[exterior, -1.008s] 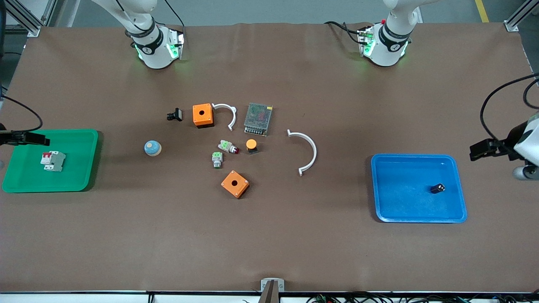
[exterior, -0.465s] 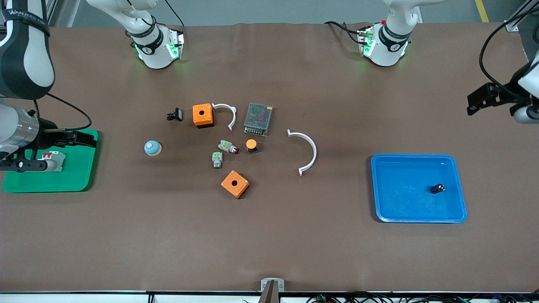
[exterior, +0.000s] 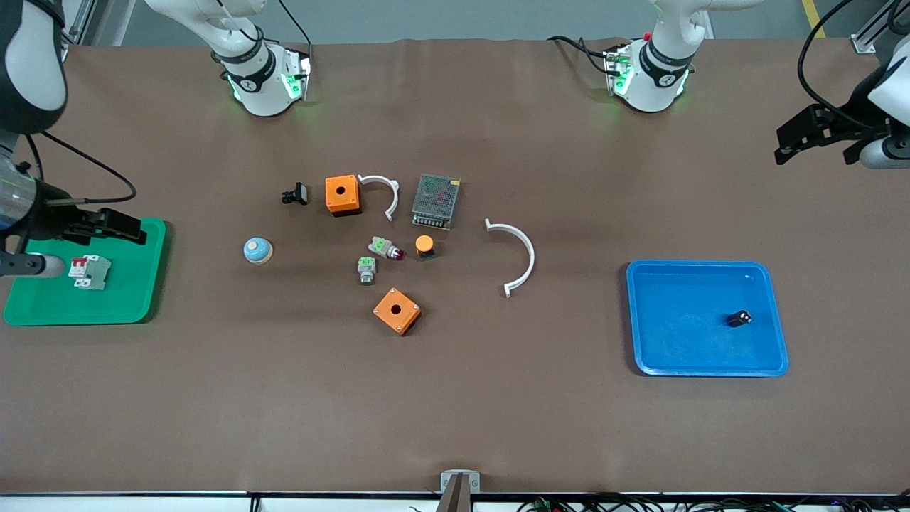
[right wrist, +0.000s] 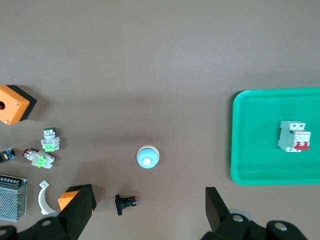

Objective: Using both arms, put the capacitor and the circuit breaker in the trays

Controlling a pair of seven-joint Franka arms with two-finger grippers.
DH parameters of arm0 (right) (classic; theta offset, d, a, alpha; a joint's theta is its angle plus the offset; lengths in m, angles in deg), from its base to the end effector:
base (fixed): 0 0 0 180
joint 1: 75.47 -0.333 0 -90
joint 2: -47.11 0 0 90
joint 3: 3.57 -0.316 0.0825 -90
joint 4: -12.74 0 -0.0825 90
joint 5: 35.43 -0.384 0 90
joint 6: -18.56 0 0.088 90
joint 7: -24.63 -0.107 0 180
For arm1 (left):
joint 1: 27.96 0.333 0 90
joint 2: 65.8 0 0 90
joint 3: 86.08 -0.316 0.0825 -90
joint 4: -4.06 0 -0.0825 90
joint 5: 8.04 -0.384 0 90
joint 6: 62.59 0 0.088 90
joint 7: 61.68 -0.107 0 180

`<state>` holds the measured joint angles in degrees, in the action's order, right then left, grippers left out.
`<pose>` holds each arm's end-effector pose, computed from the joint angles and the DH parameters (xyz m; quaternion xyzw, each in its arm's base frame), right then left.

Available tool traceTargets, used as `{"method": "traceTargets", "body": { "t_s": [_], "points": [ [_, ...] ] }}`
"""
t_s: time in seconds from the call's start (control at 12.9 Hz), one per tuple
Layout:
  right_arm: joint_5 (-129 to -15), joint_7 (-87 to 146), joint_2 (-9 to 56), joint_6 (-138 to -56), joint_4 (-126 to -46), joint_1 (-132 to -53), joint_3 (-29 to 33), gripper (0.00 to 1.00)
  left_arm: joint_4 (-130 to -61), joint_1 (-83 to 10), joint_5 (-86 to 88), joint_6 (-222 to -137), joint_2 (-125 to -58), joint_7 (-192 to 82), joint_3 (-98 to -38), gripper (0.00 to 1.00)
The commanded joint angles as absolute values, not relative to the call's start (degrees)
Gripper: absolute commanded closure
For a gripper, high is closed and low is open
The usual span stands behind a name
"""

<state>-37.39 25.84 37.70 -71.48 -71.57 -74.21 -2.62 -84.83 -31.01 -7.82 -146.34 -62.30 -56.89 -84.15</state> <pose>0.6023 -0.0188 0.5763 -0.9993 0.0092 0.0316 0.0167 0.5220 -0.0466 0.6570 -0.9999 0.0018 0.0144 0.0003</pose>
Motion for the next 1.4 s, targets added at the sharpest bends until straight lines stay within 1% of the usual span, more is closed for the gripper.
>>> {"method": "traceTargets", "body": {
  "t_s": [0.0,0.39,0.7,0.93,1.32],
  "points": [
    [-36.49,26.12,37.35,-67.84,-65.66,-73.63,-2.26,0.0,-86.91,-32.0,-6.81,-147.14,-60.61,-55.7,-85.02,0.0],
    [-34.38,26.03,37.61,-67.48,-64.79,-73.8,-2.17,0.0,-85.33,-31.74,-7.87,-148.02,-63.07,-56.93,-84.58,0.0],
    [-34.55,26.03,37.53,-66.43,-63.9,-73.71,-2.17,0.0,-82.34,-31.83,-7.87,-148.02,-64.3,-57.12,-84.58,0.0],
    [-34.64,26.12,37.44,-66.78,-62.5,-73.8,-2.34,0.0,-82.07,-31.83,-7.87,-148.02,-65.1,-56.84,-84.58,0.0],
    [-34.9,26.03,37.44,-66.87,-62.49,-73.8,-2.34,0.0,-82.16,-31.56,-7.87,-147.32,-65.09,-56.76,-84.58,0.0]
  ]
}}
